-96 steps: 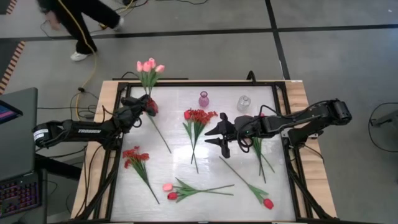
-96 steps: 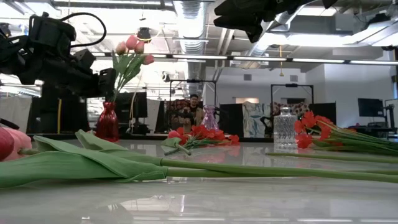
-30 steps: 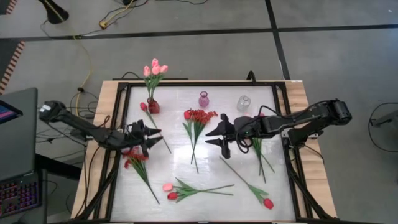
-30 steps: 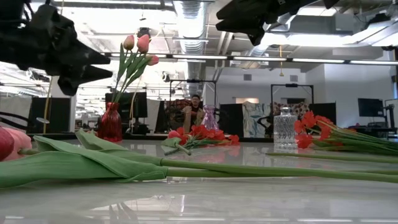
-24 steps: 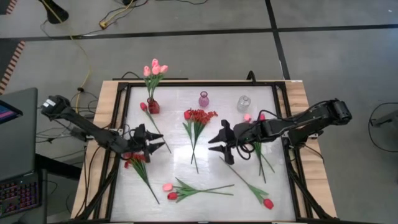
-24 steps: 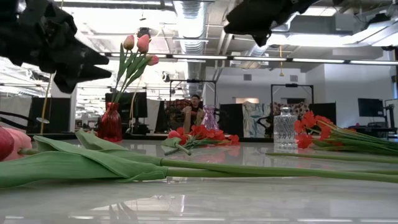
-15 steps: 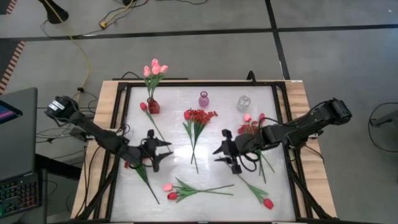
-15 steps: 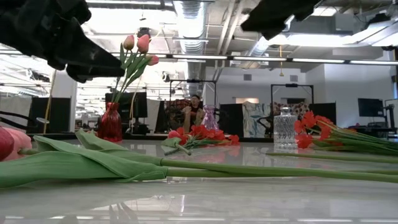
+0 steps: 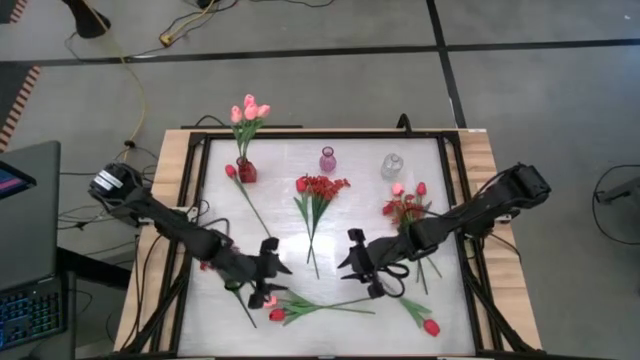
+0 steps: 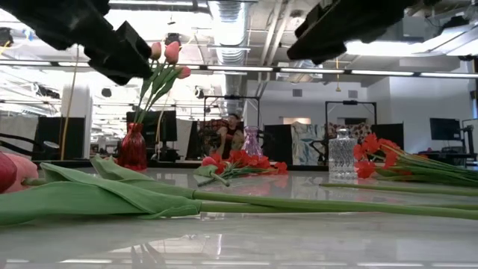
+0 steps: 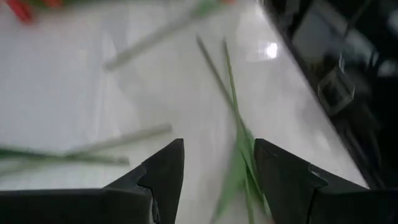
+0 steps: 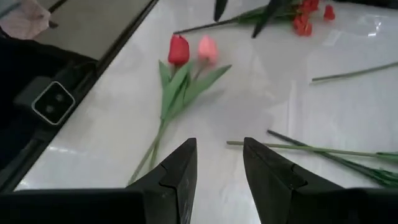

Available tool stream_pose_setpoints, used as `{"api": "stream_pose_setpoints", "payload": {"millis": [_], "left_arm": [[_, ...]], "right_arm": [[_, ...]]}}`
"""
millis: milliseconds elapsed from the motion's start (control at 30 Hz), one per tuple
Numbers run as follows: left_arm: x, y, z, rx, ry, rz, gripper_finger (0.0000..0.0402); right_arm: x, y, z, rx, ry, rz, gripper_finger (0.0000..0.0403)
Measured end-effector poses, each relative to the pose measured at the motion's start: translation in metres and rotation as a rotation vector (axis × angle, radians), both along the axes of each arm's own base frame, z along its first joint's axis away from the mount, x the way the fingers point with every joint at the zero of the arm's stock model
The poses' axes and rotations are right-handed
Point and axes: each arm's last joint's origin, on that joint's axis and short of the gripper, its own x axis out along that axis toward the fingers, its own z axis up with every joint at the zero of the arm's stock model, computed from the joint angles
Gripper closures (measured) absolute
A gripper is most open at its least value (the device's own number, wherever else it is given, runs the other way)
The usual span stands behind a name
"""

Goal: Sort flowers into vase by color
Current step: Put the pink tulip into the red vase

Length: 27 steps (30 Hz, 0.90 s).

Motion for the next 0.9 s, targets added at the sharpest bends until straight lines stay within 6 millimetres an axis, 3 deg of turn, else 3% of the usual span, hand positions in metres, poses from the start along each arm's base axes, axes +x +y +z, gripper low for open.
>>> {"api": "stream_pose_setpoints", "payload": {"millis": [133,267,533,633,900], "left_arm": [[0.01,-0.008,0.008,0.067,0.19,0.001,0.0219],[0.016,-0.014,0.011,0.083,0.248,-0.021,0.0219],[0.02,-0.022,-0.007,-0.003,0.357,-0.061,0.0219],[0.021,-0.021,-0.008,0.042,0.33,-0.042,0.0219],[0.013,-0.015,0.009,0.165,0.211,-0.051,0.0219]], "right_arm": [[0.004,0.002,-0.008,0.013,0.013,-0.012,0.0243],[0.006,0.002,-0.01,0.062,0.03,-0.048,0.0243],[0.006,0.013,-0.019,0.059,0.052,-0.024,0.0243],[0.01,0.018,-0.026,0.087,0.075,-0.039,0.0243],[0.048,0.041,-0.038,0.187,0.179,-0.037,0.0243]]}}
